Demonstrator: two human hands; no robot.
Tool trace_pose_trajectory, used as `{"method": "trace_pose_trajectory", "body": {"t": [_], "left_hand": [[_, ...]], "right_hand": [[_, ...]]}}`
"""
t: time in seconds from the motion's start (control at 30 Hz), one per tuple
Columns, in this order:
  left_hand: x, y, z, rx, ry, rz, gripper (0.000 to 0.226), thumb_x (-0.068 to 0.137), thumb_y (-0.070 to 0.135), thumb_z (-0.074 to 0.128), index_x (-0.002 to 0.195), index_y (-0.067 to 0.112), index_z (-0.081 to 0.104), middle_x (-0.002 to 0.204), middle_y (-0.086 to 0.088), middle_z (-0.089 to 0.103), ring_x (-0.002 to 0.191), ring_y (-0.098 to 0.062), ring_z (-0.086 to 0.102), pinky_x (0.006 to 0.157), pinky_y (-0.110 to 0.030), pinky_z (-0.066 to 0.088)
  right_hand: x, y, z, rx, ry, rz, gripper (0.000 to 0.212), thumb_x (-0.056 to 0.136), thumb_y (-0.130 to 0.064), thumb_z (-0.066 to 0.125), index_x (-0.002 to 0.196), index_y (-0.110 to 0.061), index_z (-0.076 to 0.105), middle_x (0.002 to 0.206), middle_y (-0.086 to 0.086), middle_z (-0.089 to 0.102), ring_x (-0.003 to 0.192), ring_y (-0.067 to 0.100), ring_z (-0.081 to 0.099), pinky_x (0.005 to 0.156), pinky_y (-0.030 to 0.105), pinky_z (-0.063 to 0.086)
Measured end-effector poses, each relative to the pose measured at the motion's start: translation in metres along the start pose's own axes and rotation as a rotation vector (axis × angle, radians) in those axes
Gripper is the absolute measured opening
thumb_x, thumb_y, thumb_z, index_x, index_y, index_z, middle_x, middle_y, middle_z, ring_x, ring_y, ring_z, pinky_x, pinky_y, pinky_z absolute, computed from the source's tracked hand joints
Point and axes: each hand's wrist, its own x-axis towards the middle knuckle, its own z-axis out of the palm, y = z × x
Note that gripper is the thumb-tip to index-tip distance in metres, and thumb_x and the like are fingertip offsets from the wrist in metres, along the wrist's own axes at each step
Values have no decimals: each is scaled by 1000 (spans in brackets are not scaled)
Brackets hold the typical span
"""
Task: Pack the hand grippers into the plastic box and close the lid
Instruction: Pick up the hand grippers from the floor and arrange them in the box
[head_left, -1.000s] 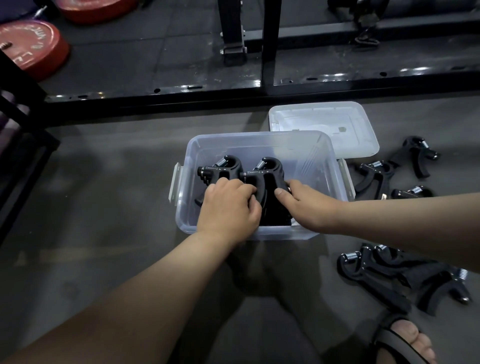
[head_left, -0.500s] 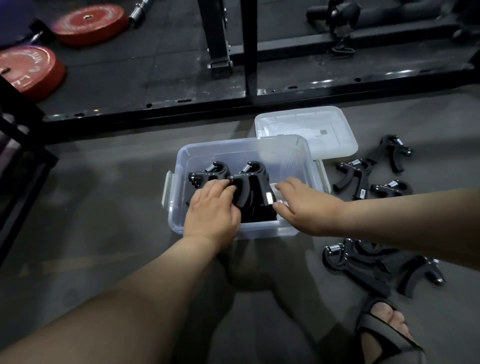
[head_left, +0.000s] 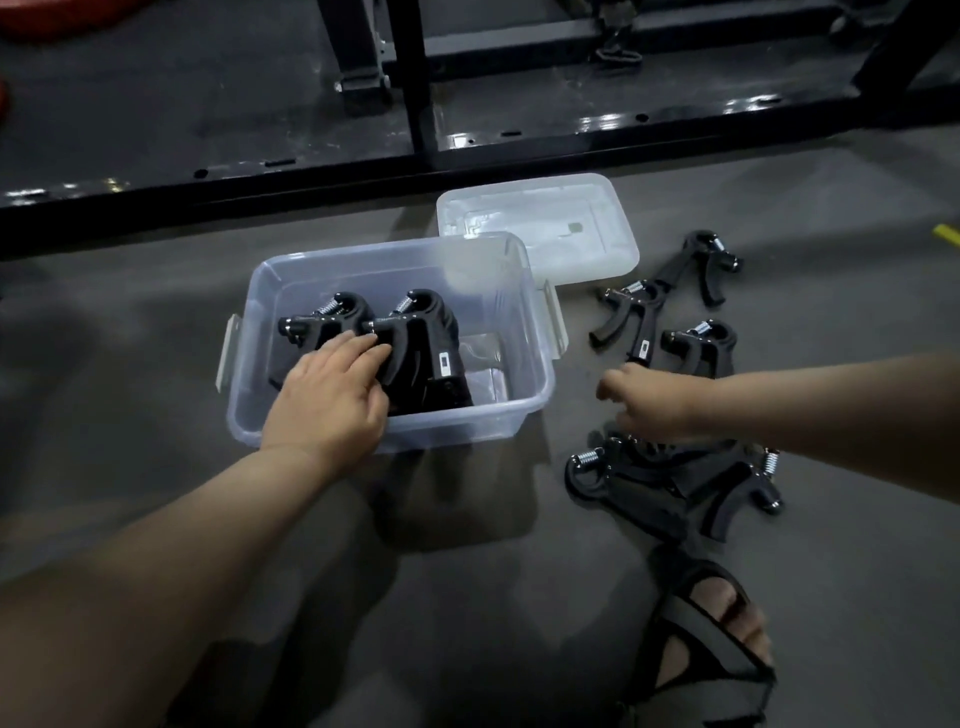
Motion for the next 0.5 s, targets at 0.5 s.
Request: {"method": "trace_pose_trajectory", "body": {"t": [0.5], "left_hand": [[39, 23, 1, -13, -72, 181, 76, 66, 20, 35, 137, 0, 52, 146, -12, 47, 140, -30, 36, 118, -44, 27]], "right_hand": [[-10, -11, 48, -576, -53, -291, 89, 68, -74, 59, 133, -17, 41, 131, 8, 43, 121, 31, 43, 100, 41, 35]]}}
